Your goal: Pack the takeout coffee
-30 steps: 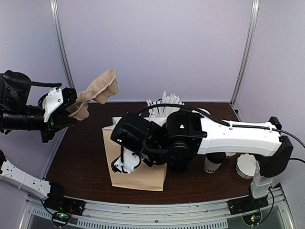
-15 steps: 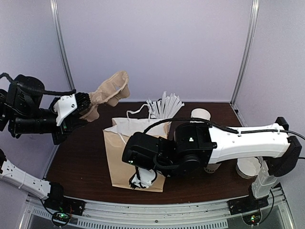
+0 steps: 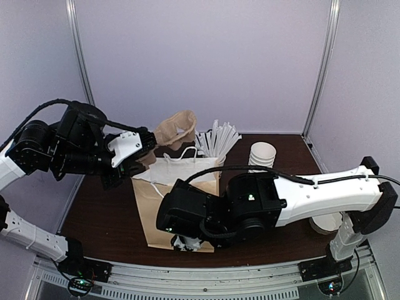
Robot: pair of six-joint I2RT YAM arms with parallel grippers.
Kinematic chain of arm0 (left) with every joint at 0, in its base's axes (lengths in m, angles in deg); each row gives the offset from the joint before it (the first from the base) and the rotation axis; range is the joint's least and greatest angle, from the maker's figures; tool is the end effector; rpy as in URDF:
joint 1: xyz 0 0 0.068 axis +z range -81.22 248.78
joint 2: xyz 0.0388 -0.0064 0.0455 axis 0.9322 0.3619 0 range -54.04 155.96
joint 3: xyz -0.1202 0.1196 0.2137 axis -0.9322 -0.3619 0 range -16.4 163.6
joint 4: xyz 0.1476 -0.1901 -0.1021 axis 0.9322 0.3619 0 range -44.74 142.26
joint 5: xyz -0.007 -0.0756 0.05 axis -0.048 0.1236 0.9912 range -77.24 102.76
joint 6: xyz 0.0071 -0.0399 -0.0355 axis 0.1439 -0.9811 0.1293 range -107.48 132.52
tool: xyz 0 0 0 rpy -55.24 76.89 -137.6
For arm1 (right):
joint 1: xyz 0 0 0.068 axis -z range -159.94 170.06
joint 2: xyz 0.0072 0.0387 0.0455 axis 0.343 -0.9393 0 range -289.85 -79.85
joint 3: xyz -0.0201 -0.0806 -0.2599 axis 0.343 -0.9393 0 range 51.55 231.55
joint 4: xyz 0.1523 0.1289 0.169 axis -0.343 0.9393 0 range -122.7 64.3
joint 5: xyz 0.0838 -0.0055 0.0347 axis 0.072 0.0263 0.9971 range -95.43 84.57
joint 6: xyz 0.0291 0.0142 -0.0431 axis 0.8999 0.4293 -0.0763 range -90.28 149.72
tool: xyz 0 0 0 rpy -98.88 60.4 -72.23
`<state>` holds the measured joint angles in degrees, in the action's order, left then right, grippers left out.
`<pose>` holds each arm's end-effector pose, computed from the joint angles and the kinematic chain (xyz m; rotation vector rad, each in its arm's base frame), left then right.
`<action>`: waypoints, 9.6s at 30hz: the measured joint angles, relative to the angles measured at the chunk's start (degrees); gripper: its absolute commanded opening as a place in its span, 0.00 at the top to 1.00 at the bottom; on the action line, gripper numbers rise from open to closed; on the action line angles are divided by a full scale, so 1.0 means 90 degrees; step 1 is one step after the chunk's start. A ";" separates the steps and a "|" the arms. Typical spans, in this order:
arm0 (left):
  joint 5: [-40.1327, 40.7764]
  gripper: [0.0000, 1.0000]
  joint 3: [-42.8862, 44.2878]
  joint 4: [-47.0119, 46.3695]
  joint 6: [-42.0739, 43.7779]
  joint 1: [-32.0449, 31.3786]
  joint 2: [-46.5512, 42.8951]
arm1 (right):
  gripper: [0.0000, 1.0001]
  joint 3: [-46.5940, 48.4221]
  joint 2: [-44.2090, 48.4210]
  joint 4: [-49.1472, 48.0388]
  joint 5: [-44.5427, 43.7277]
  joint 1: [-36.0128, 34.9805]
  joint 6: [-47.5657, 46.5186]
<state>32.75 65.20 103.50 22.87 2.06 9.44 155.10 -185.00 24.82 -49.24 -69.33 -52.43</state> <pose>0.0897 -0.1775 0.4138 1.2394 1.8479 -0.1427 0.0288 0.3865 0.3360 -2.3847 0.4449 -0.9254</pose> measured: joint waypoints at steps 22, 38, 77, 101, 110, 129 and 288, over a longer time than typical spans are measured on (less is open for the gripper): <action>-0.1406 1.00 -0.0481 -0.0469 -0.0221 0.0075 -0.0129 | 0.01 -0.0107 -0.0085 -0.1377 -0.0935 0.0517 -0.0673; -0.1581 1.00 -0.0556 -0.0573 -0.0381 0.0100 -0.0233 | 0.01 0.0005 -0.0255 -0.1664 -0.1001 0.0743 -0.0709; 0.0500 1.00 0.1112 0.0996 -0.0364 0.0100 -0.0287 | 0.13 0.3213 0.1188 0.1821 0.2548 0.1384 0.1824; 0.1005 1.00 0.1382 0.1020 -0.0381 0.0100 -0.0685 | 0.21 0.4170 -0.1370 0.2067 0.7349 0.3577 0.3616; 0.1061 1.00 0.0947 0.1027 -0.0491 0.0100 -0.0886 | 0.44 0.4940 -0.2363 0.1843 0.8357 0.4223 0.4476; 0.1090 1.00 0.0874 0.1030 -0.0520 0.0100 -0.0736 | 0.77 0.5010 -0.2419 0.2246 0.9301 0.4391 0.4605; -0.0741 1.00 0.0294 0.2062 0.0692 -0.0160 0.0391 | 0.69 0.3616 -0.1273 0.1800 0.9056 0.3626 0.5183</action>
<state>26.09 67.85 122.05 29.10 0.62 12.96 187.64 -196.45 41.02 32.26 -36.69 -5.78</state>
